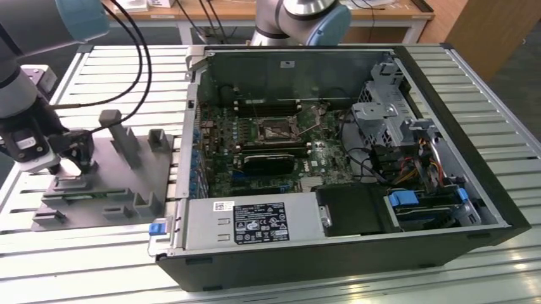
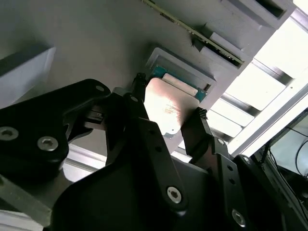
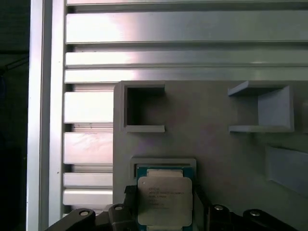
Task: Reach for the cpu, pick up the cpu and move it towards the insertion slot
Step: 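Pick up the cpu and move it towards the insertion slot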
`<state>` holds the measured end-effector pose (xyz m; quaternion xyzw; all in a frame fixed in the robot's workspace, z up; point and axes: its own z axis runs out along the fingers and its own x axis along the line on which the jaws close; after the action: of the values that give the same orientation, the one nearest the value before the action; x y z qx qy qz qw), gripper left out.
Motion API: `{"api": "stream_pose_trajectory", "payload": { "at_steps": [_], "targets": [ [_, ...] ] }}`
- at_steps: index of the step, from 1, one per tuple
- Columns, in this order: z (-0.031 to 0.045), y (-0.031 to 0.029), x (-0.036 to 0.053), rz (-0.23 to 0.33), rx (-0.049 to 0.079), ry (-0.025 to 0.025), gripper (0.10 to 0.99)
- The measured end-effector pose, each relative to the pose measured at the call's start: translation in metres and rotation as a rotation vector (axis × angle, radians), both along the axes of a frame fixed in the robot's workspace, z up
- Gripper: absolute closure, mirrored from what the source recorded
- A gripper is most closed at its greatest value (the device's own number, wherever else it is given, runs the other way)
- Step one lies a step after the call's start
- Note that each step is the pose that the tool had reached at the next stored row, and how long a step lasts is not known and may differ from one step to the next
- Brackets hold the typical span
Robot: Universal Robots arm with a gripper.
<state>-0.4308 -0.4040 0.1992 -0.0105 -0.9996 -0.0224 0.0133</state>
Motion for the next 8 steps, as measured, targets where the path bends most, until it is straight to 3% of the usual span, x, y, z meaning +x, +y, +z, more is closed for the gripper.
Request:
{"api": "stream_pose_trajectory", "payload": {
  "at_steps": [8],
  "targets": [
    [0.0360,0.0003,0.0000,0.000,0.000,-0.0002,0.541]
  ]
}}
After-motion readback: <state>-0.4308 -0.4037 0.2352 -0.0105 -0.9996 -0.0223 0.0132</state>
